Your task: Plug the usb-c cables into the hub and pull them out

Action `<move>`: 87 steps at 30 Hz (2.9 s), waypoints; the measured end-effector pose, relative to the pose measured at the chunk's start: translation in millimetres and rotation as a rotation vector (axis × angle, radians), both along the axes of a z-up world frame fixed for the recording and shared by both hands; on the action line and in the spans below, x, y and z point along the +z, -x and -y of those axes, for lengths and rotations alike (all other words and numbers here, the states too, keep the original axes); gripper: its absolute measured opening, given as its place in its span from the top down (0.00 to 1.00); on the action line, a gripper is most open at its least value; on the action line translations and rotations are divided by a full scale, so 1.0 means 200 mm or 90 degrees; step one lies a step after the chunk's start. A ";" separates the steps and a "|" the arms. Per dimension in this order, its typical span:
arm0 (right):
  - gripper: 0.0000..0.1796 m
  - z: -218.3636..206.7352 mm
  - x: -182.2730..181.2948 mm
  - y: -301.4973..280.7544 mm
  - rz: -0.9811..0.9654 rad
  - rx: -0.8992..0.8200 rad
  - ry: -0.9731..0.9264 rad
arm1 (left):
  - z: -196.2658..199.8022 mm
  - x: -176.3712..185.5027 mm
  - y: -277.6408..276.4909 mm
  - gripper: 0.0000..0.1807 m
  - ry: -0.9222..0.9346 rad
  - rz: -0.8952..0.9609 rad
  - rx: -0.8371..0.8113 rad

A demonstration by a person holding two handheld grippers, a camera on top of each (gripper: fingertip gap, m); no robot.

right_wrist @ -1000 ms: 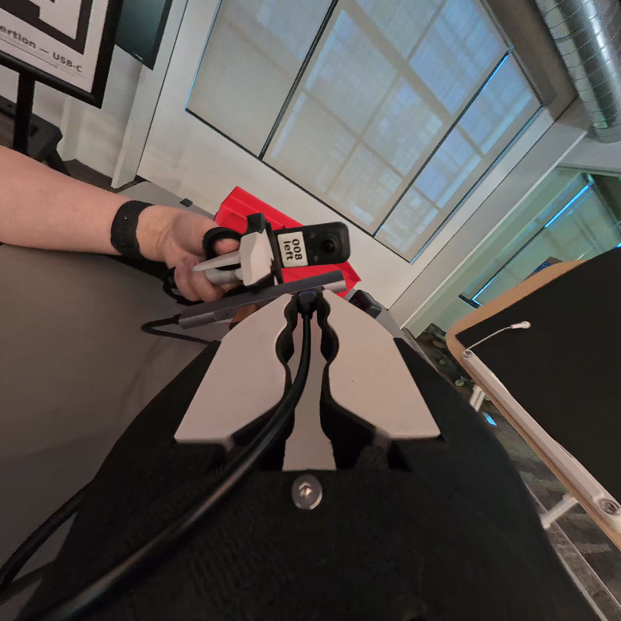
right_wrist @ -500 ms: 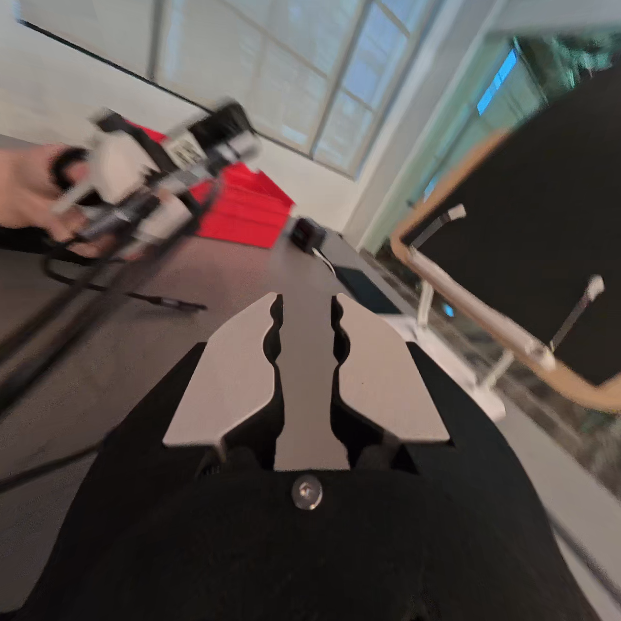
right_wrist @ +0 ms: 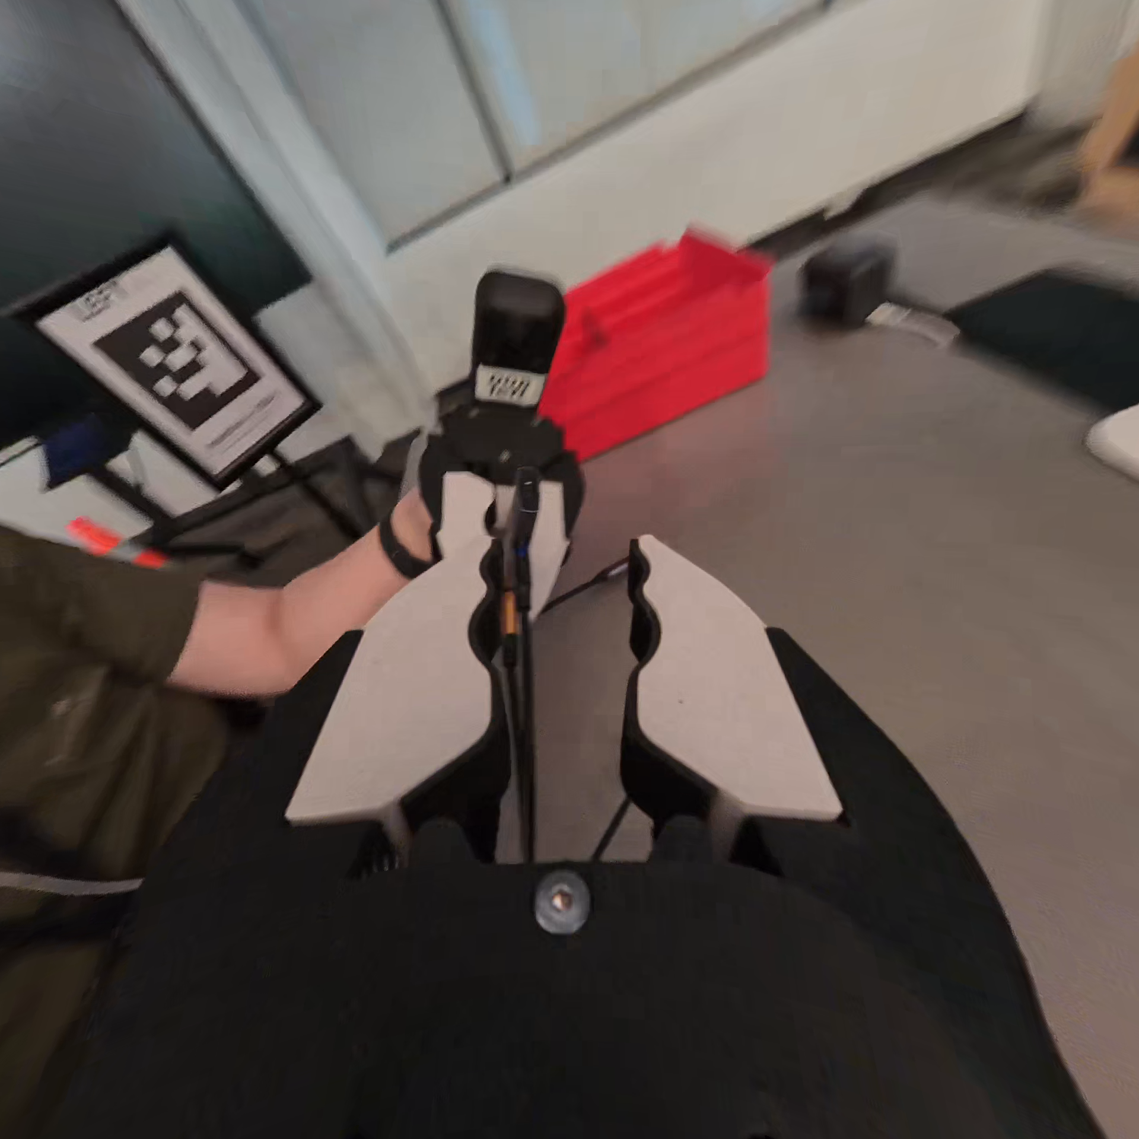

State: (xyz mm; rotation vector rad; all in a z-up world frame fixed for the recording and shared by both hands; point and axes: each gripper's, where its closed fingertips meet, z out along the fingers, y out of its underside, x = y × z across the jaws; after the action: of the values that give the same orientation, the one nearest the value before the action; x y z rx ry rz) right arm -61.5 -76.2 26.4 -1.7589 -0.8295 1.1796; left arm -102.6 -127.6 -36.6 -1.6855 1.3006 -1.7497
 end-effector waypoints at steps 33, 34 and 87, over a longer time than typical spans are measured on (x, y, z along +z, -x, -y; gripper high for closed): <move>0.94 0.14 1.19 -0.94 0.172 -0.031 -0.163 | -0.03 0.41 0.15 0.70 -0.108 0.263 0.118; 0.94 0.12 1.21 -0.99 0.183 -0.043 -0.180 | -0.02 0.39 0.14 0.70 -0.112 0.254 0.114; 0.94 -0.21 0.40 -1.68 0.268 0.083 0.080 | -0.03 -0.04 -0.06 0.73 -0.106 -0.004 0.062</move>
State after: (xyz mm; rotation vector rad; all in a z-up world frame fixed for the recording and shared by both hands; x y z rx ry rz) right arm 275.4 -33.2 106.1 -2.1232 -1.1497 0.9710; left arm -90.6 -122.2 -43.8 -1.6339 1.3044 -1.5380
